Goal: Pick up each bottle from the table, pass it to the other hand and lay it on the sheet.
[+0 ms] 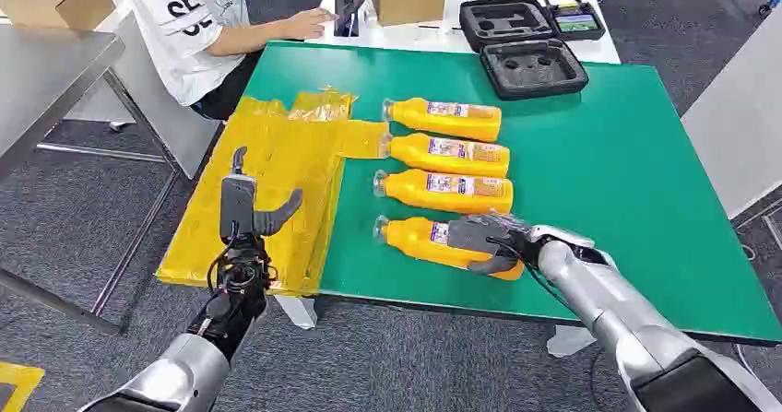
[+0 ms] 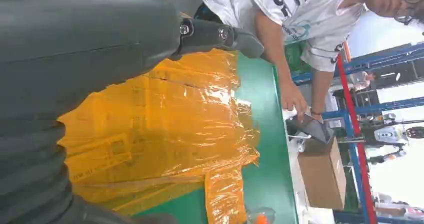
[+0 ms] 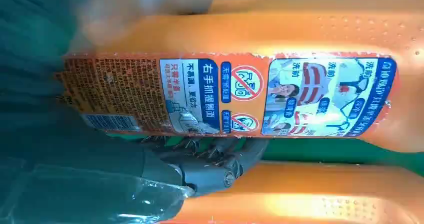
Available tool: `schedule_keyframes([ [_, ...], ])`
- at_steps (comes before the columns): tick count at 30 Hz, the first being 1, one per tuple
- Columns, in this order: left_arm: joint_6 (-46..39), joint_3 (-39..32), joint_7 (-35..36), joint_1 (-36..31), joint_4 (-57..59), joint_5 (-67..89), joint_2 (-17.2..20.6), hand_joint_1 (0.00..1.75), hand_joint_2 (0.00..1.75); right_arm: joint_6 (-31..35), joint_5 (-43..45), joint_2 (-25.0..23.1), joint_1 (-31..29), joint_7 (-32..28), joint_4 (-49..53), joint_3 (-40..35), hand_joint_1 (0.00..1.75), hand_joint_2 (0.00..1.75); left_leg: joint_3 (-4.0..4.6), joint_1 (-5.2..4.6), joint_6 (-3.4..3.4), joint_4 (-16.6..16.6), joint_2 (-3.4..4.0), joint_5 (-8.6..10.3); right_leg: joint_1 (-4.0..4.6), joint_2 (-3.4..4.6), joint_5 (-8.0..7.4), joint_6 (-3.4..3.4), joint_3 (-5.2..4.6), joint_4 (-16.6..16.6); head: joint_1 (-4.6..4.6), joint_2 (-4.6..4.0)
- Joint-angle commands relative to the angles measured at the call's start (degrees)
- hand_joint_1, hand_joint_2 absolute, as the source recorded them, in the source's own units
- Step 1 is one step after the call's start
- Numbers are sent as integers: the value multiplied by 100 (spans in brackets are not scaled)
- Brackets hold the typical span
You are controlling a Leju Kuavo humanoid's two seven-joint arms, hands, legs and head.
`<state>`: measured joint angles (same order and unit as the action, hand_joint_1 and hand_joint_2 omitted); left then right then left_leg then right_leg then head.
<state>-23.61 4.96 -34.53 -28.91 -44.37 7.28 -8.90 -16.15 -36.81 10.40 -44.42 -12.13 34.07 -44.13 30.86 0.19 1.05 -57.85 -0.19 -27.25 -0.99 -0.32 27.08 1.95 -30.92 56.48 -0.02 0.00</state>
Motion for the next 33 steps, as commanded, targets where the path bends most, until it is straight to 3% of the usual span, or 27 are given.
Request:
schedule_keyframes([
  [1, -6, -123, 23, -178, 277, -3, -16, 0, 175, -36, -21, -99, -118, -16, -428, -278, 175, 175, 6, 5, -5, -2, 0, 4, 6, 1, -6, -8, -4, -2, 0, 0],
  [5, -13, -160, 49, -105, 153, 17, -11, 0, 175, -12, -34, -162, -180, -165, -440, -311, 175, 175, 10, 6, -5, -4, 4, 4, 7, 4, -8, -10, -8, -1, 0, 0],
  [8, 21, -196, 60, 32, -33, 51, 12, 0, 175, 319, 322, -339, -95, -708, -274, 56, 175, 175, 5, 2, -4, -1, 10, 2, 2, 10, -6, -7, -7, 1, 0, 0],
  [12, 143, -230, 65, 218, -339, 71, 26, 0, 175, 1177, 836, -716, 529, -1431, 444, 907, 175, 175, 2, 9, -10, 5, 24, 1, 10, 25, -10, -14, -6, -6, 4, 0],
  [14, 253, -203, 87, 290, -477, 49, 39, 0, 175, 1244, 1051, -892, 991, -1762, 1024, 1347, 175, 175, 4, 7, -8, 3, 18, -1, 8, 20, -4, -11, -8, -1, 0, 0],
  [18, 365, -150, 40, 464, -741, -35, 86, 0, 175, 1607, 1193, -1166, 1314, -1970, 1441, 1822, 175, 175, 8, 11, -7, 0, 8, -1, 11, 9, -2, -9, -10, 1, 0, 0],
  [33, 781, -166, 270, 1196, -1978, -168, 184, 0, 175, 1975, 1541, -1557, 1473, -2318, 1470, 2547, 175, 175, 22, 4, -2, 0, 19, 3, 18, 18, -9, -6, -21, 1, 2, -2],
])
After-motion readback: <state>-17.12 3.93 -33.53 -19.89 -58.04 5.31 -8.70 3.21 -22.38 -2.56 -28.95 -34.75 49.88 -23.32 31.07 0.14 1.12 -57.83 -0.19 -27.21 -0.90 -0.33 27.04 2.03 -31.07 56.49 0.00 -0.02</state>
